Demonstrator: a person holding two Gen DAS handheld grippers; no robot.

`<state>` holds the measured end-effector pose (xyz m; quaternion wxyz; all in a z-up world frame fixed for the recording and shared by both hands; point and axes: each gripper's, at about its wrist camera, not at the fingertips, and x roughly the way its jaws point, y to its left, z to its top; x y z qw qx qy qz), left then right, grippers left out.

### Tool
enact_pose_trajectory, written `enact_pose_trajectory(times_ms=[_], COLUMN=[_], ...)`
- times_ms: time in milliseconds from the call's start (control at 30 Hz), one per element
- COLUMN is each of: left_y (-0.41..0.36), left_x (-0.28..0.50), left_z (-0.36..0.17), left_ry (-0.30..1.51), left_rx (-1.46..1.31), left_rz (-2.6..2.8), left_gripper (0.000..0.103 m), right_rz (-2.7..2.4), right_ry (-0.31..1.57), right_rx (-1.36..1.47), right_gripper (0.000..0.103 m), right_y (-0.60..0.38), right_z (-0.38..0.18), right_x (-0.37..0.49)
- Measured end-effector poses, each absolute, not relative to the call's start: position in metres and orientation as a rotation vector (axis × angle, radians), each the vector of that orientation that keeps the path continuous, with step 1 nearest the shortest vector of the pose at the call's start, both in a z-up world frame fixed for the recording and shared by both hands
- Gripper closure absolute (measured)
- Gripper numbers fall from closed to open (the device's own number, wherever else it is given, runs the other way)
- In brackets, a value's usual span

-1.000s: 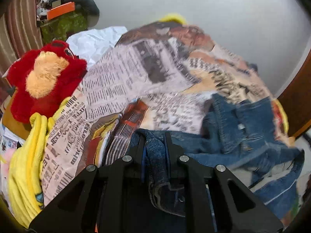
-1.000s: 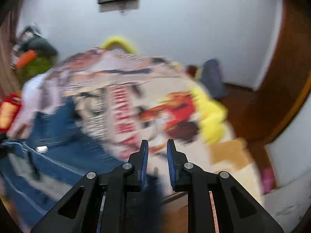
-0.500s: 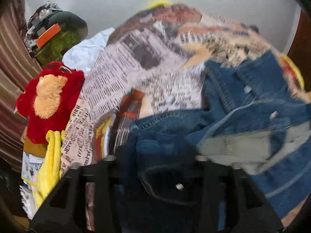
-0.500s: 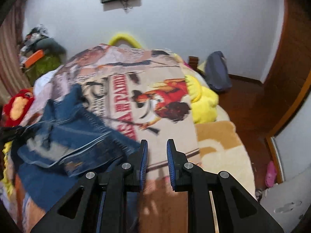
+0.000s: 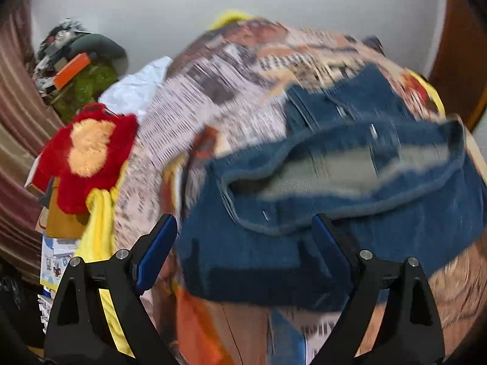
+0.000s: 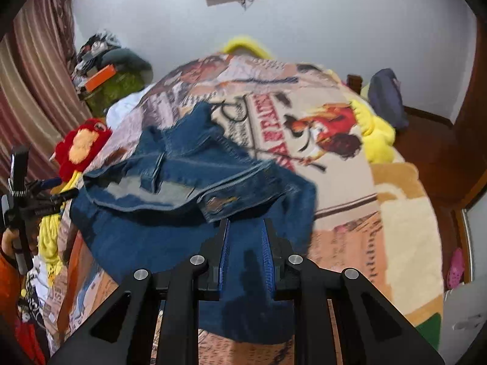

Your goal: Fold large clothes

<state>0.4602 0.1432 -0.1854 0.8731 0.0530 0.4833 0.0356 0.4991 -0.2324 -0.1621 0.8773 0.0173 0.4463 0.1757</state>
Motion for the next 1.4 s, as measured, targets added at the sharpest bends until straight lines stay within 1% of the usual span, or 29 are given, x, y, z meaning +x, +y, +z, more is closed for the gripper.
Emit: enact_pose_trajectory(times_ms=[233,367,467,533,633,767,933,1033,1167,1400], left_y=[0.121,0.113,0.12,0.131,0.148,0.16,0.157,0.151,0.155,0.192], left_x=[0.452,0.47,0.492,0.512,0.536,0.571,0.596,0.601,0.593,0.568], left_z=[-0.226,-0.244,-0.247,-0.244,-0.233,-0.219,-0.212,-0.21,-0.198,-0.174], left_ry=[1.091,1.068,1.051,1.049,1.046,1.028,1.045,1.072,1.067,1.1], left_rx=[0.093,0.229,0.307,0.308,0.234,0.135,0.118,0.156,0.172,-0.023], left_rz=[0.0,0.053,0.113,0.147,0.147,0.159,0.146,0.118,0.069,-0.011], left_gripper=[0.013,0.013,0.013,0.013,0.013,0.013,0.013,0.013,0.013,0.013], right_rz=[0.415,0.447,0.484,0.495,0.49,0.449,0.294,0.259,0.288,0.35], right_ry=[1.03,1.075,1.102,1.096,1.076,1.019,0.94,0.963,0.975,0.953], right_rx=[-0.049,-0.076,-0.102,-0.127,-0.164,-0.147,-0.153,-0.142,-0.116,-0.203], right_gripper=[0.087,0.087,0.087,0.087,0.087,0.087,0.087,0.087,0.087,0.087], right_y=[-0.192,-0.17,-0.153,-0.143,-0.132,-0.129,-0.132,-0.138,-0.145,-0.144], right_z=[-0.196,-0.21,-0.216,-0.216,-0.218,-0.212,-0.207,-0.211,-0.209,-0.192], right_x=[0.505,0.516,0.526,0.534,0.551,0.582,0.623,0.636,0.628,0.585])
